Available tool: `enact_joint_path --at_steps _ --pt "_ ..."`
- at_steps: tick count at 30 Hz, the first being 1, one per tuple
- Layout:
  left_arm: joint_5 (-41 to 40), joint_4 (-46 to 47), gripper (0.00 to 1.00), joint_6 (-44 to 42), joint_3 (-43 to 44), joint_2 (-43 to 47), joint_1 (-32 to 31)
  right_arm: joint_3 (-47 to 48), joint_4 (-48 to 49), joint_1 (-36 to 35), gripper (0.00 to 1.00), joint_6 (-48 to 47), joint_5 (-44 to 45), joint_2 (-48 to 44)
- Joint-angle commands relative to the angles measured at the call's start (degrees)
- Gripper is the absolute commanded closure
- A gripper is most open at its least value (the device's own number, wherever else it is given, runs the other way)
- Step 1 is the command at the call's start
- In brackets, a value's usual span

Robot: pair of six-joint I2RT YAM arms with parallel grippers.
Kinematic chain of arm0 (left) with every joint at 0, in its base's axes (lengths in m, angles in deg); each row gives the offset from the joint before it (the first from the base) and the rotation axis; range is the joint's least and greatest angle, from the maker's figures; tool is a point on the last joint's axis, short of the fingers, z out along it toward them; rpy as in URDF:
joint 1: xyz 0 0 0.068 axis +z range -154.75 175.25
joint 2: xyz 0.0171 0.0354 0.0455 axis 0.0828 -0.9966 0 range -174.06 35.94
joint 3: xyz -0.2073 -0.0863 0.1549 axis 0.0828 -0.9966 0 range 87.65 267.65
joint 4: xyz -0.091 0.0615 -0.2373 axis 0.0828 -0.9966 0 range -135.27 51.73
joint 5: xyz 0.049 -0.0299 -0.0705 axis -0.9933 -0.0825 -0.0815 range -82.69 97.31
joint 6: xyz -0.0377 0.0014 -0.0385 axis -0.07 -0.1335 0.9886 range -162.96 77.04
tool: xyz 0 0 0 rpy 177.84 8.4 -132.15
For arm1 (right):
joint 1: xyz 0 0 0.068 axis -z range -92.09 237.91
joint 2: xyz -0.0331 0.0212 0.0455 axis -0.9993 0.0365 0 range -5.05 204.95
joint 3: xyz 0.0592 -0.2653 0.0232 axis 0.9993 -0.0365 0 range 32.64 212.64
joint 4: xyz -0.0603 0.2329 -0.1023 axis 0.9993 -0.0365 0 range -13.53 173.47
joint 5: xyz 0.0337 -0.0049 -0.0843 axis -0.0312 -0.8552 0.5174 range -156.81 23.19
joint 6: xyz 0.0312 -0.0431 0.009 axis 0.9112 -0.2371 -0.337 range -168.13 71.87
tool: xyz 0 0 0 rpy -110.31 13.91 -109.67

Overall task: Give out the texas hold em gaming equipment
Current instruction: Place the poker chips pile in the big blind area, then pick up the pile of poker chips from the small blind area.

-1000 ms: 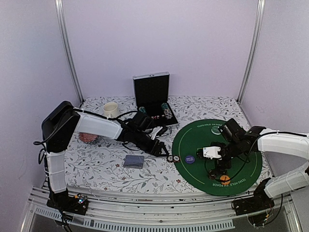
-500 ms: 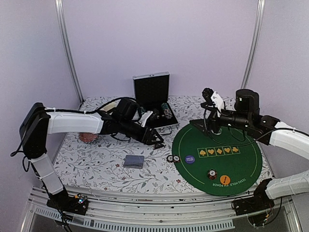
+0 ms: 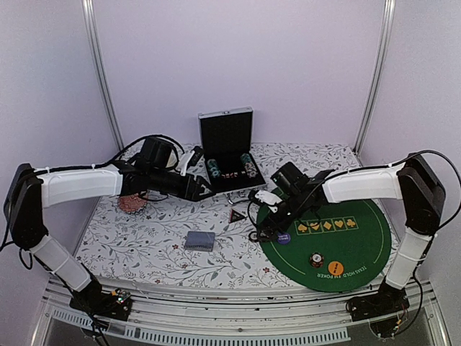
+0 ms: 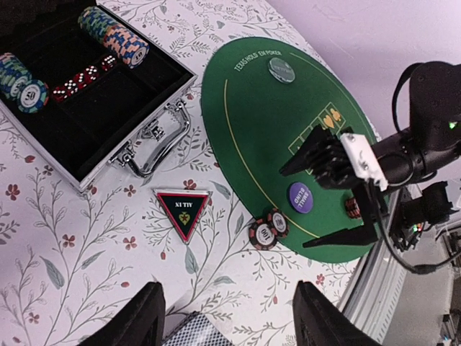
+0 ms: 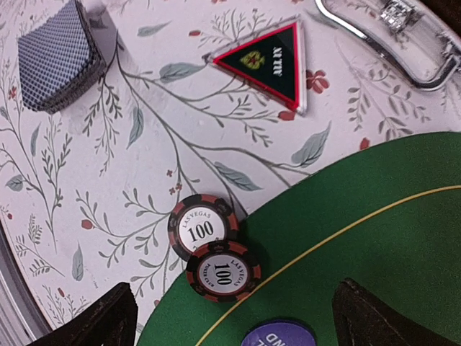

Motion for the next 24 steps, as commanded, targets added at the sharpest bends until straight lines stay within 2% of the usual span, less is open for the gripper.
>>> enact_joint_path --at_steps 1,9,15,24 --pt "-0.2 -0.74 0.38 -0.73 -1.86 1.29 1.06 3.8 -3.84 -0.91 0.06 -1.02 -0.44 4.0" --pt "0.07 -0.83 0.38 -0.99 -1.94 0.55 1.47 8.46 -5.8 -2.53 0.26 -2.48 -0.47 11.17" --pt "0.08 -0.94 0.38 -1.34 -2.22 0.33 1.73 8.68 -6.71 -3.03 0.46 -2.59 -1.32 11.91" --pt "0.51 -0.79 0.38 -1.17 -2.42 -0.11 2.0 8.6 -9.59 -6.84 0.52 -4.07 3.44 11.9"
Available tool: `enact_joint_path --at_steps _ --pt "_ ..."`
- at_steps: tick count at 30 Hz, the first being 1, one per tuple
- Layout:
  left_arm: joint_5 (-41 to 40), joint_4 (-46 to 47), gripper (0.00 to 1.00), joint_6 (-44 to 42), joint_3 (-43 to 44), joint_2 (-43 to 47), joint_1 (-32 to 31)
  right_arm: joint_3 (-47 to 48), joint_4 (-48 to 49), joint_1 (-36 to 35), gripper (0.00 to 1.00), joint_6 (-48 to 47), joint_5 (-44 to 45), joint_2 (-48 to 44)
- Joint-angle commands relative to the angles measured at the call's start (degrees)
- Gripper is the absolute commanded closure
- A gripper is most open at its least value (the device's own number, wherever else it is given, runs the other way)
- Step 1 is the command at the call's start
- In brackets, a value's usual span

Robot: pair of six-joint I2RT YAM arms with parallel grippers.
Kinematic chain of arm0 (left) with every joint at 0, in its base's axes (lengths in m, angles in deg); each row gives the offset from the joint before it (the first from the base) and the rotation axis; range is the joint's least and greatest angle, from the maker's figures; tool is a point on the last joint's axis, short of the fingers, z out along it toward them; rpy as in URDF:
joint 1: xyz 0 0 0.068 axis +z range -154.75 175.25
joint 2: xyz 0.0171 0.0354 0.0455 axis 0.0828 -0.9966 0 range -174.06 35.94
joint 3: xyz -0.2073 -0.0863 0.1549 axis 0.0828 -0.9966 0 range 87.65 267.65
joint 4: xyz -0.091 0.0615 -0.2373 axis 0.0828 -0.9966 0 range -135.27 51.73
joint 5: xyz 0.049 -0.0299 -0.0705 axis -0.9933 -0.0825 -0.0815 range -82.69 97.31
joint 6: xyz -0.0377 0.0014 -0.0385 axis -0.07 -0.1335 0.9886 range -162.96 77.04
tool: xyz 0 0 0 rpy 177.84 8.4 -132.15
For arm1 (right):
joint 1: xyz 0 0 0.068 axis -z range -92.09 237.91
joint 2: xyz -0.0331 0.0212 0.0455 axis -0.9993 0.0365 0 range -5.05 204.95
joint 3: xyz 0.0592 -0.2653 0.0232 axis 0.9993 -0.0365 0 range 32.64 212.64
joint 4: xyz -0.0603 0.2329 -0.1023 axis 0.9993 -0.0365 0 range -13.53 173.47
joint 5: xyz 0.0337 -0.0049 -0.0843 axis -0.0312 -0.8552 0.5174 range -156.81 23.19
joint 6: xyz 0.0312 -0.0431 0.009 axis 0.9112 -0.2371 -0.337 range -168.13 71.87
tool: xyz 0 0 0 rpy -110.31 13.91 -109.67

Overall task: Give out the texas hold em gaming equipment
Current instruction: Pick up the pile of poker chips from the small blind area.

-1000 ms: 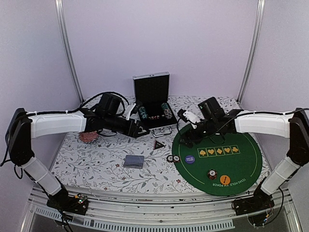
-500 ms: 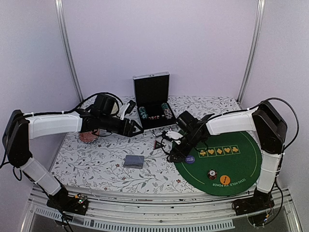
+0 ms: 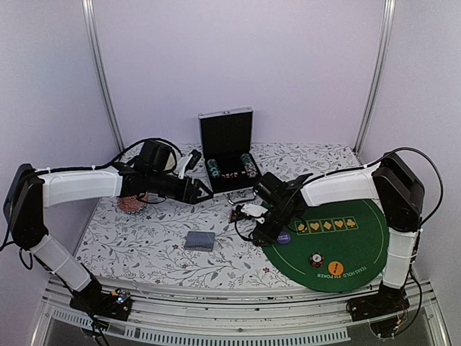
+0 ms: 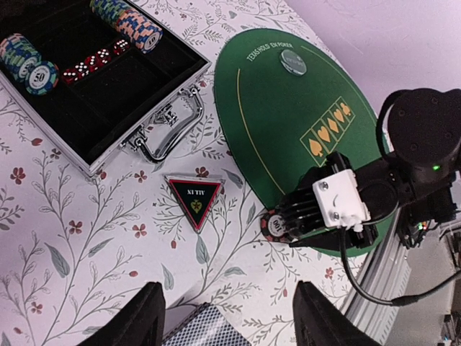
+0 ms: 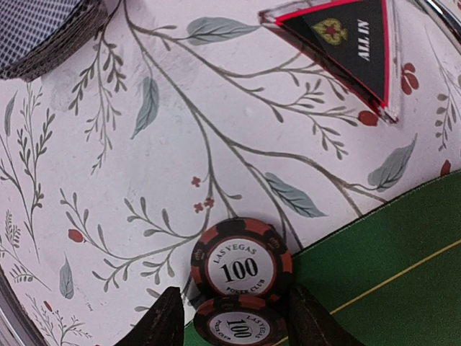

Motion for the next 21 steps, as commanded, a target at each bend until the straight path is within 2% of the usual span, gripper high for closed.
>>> enact_joint_path --at_steps 1,4,11,15,21 --pt "0.62 -0.26 0.38 -0.84 -0.74 -0.11 0.86 0.52 -2.72 -2.08 0.56 -1.15 2.55 1.38" --pt "0.71 -0.25 0.38 -0.97 -0.74 -0.22 1.02 0.53 -2.93 -2.14 0.61 -0.99 4.31 1.35" --pt "1.07 -0.41 0.38 -1.06 -0.96 -0.11 1.3 1.53 -6.18 -2.1 0.46 -1.75 5.69 0.88" --pt "1.2 -0.44 0.38 -1.06 -1.24 -0.11 1.51 1.77 -9.27 -2.16 0.47 -1.56 6.82 0.94" --pt "1.5 -0.23 0.38 -0.96 -1.01 -0.45 1.65 1.34 -8.73 -2.41 0.5 -0.77 8.87 2.2"
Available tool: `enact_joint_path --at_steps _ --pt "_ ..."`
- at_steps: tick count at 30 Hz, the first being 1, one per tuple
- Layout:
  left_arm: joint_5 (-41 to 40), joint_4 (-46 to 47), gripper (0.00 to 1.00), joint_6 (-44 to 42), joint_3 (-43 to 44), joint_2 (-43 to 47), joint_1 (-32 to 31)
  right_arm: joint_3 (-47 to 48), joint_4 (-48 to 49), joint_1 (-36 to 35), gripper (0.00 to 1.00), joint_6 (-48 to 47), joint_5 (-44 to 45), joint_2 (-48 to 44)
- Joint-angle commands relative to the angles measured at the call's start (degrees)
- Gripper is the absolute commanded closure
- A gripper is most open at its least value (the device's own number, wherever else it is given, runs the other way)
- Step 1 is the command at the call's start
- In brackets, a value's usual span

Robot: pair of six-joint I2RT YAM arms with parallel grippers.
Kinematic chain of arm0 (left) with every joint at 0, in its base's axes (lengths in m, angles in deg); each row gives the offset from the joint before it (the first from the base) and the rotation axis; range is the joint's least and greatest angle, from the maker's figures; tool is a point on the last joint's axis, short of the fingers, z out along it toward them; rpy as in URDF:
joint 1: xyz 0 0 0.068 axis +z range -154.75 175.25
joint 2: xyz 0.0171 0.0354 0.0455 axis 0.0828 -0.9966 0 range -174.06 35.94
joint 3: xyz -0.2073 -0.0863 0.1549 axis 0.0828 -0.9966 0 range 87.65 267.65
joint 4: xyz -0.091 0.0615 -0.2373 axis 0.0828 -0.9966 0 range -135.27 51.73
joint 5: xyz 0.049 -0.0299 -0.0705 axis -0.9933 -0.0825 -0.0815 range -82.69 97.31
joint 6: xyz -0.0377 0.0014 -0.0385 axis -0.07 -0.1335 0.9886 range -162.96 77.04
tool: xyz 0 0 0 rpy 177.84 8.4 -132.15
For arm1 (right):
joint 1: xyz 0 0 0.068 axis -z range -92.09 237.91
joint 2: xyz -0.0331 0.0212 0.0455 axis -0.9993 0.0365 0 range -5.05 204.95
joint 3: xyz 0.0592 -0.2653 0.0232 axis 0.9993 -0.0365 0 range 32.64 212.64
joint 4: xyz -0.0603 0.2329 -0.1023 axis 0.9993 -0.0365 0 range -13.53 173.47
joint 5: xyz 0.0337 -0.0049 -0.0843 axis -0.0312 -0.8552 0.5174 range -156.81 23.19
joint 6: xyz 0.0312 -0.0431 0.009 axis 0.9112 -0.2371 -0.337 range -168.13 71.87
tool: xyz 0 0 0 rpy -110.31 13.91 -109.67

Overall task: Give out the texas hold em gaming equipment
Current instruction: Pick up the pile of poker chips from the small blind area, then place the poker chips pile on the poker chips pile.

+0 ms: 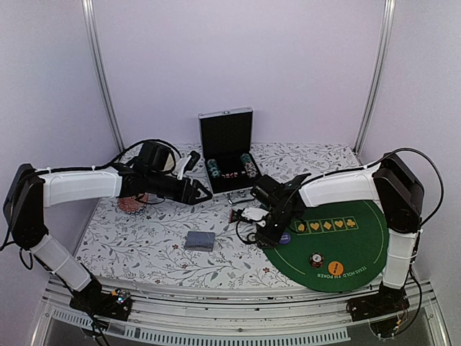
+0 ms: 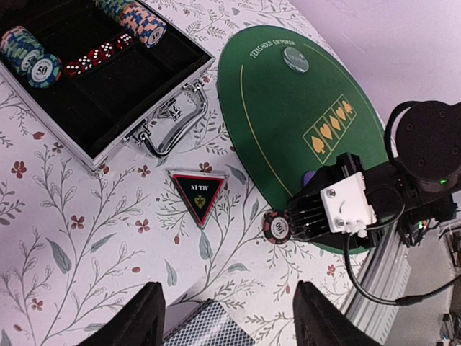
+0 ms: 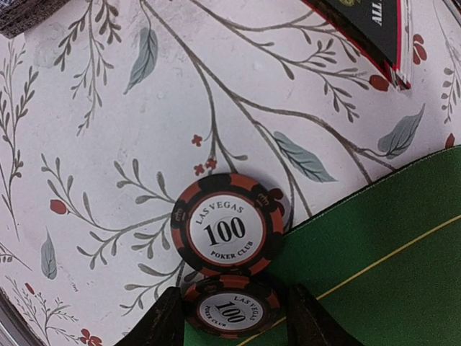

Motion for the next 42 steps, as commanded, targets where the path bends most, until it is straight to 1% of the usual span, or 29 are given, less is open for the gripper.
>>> enact_joint_path --at_steps 1,5,7,12,14,17,23,26,28,30,32,34,37,42 --pt "0.82 -0.25 0.38 -0.77 -0.35 -0.5 0.89 0.53 -2.94 -0.66 0.5 0.85 3.04 2.59" --pt "0.85 -0.31 0.38 -0.77 -0.25 -0.46 0.97 1.81 -2.7 -1.97 0.57 1.14 4.4 4.39" --pt "0.85 -0.36 0.38 -0.86 -0.42 -0.23 0.99 2.38 -3.41 -2.31 0.65 1.23 4.54 4.85" --pt "0.84 -0.37 0.38 -1.04 -0.66 0.05 1.24 4.19 -6.0 -2.77 0.76 2.38 3.64 3.44" --pt "1.0 -0.34 0.38 -1.06 -0.6 0.0 1.33 5.16 -7.02 -2.74 0.79 3.36 2.77 2.3" --pt "1.19 -0.27 0.37 -1.12 -0.57 0.09 1.42 6.67 -8.71 -2.78 0.8 5.19 0.56 -0.02" --pt "1.31 -0.27 0.37 -1.38 -0.96 0.66 1.51 7.06 -14.13 -2.73 0.8 9.98 0.55 -5.29" --pt "1.29 -0.43 0.38 -1.56 -1.26 1.12 1.59 4.19 -18.34 -2.3 0.8 15.82 1.75 -8.34" --pt "1.29 -0.4 0.37 -1.72 -1.56 1.42 1.68 0.4 -21.1 -1.65 0.84 20.95 3.59 -11.95" --pt "1.35 -0.19 0.37 -1.74 -1.86 1.67 1.76 -3.73 -22.51 -0.56 0.85 26.92 4.4 -15.46" --pt "1.68 -0.12 0.38 -1.78 -1.84 1.55 1.81 -8.62 -23.75 0.77 0.86 31.16 4.59 -18.56" --pt "2.18 -0.17 0.38 -1.91 -1.65 1.27 1.85 -11.49 -24.99 1.72 0.86 34.84 5.15 -20.67" --pt "2.72 -0.38 0.38 -2.09 -1.15 0.9 1.91 -14.26 -25.18 2.98 0.87 38.16 5.15 -22.43" --pt "2.78 -0.53 0.38 -2.09 -0.92 0.88 1.94 -17.67 -22.39 5.43 0.88 39.75 5.39 -24.03"
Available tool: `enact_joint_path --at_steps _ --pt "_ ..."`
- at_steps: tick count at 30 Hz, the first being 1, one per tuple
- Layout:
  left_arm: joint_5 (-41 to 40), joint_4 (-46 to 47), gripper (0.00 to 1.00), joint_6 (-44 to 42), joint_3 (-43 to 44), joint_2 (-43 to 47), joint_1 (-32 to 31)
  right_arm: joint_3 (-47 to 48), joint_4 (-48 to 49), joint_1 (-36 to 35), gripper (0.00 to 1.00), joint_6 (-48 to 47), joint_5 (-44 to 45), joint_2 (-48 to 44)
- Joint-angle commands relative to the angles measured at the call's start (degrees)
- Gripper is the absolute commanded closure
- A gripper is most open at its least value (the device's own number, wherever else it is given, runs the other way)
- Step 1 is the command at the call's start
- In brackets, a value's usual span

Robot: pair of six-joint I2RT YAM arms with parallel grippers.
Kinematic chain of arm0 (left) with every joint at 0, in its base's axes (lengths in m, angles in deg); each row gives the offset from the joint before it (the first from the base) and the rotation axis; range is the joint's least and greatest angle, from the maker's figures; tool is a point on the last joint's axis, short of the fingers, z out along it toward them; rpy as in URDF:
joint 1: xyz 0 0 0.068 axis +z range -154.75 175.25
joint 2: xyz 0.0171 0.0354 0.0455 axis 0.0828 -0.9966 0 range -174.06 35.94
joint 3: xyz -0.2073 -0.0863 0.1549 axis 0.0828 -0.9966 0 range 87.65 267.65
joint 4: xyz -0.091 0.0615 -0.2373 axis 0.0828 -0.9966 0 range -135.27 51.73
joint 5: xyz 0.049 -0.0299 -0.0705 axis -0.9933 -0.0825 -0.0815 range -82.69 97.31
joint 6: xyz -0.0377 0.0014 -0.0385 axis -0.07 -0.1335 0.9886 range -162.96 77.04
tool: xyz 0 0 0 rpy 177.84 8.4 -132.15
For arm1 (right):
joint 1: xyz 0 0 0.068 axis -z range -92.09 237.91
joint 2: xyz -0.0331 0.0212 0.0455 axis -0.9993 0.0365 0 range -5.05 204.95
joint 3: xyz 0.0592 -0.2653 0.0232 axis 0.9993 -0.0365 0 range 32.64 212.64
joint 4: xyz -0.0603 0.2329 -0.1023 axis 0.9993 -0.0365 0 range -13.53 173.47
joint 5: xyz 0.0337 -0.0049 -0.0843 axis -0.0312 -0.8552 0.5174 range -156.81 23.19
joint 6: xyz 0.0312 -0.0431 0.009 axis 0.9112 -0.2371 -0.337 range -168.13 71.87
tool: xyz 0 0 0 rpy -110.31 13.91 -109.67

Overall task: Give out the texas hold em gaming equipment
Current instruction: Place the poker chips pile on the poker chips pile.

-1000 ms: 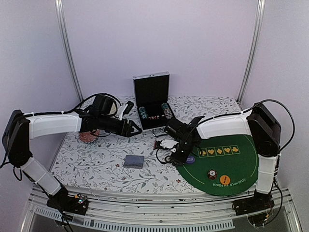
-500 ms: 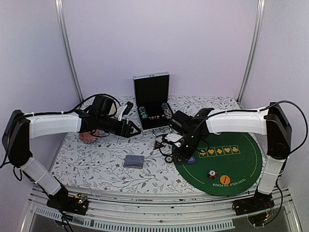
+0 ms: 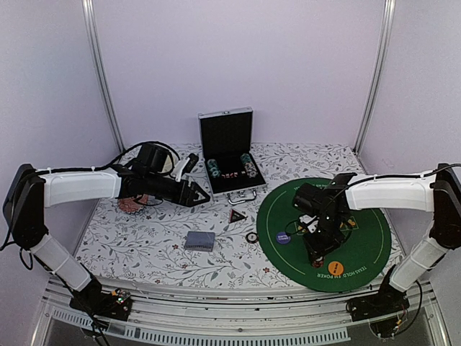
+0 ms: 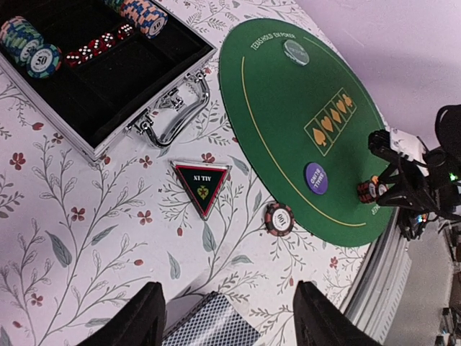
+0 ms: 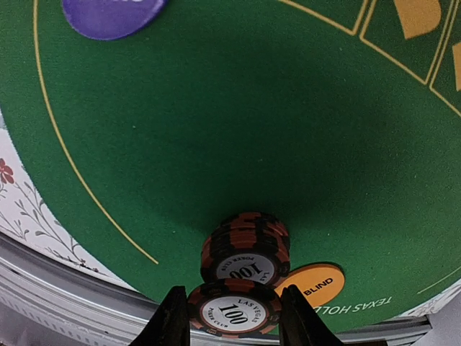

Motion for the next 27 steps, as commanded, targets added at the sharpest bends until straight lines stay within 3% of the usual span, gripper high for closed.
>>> enact_joint_path --at_steps 1,13,23,27 --pt "1.09 -0.56 0.38 -0.98 0.31 0.75 0.89 -2.4 2.65 2.02 0.88 4.26 0.56 -2.53" --pt "1.14 -0.97 0.38 -0.71 0.65 0.73 0.91 -3.66 5.24 2.97 0.85 2.81 1.0 -1.03" --pt "1.26 -1.3 0.37 -0.91 0.83 0.55 0.99 -3.74 2.24 3.01 0.56 2.76 0.02 -1.32" --pt "1.32 -1.28 0.38 -1.05 0.83 0.58 1.03 -3.71 2.14 3.01 0.38 2.73 0.38 -1.11"
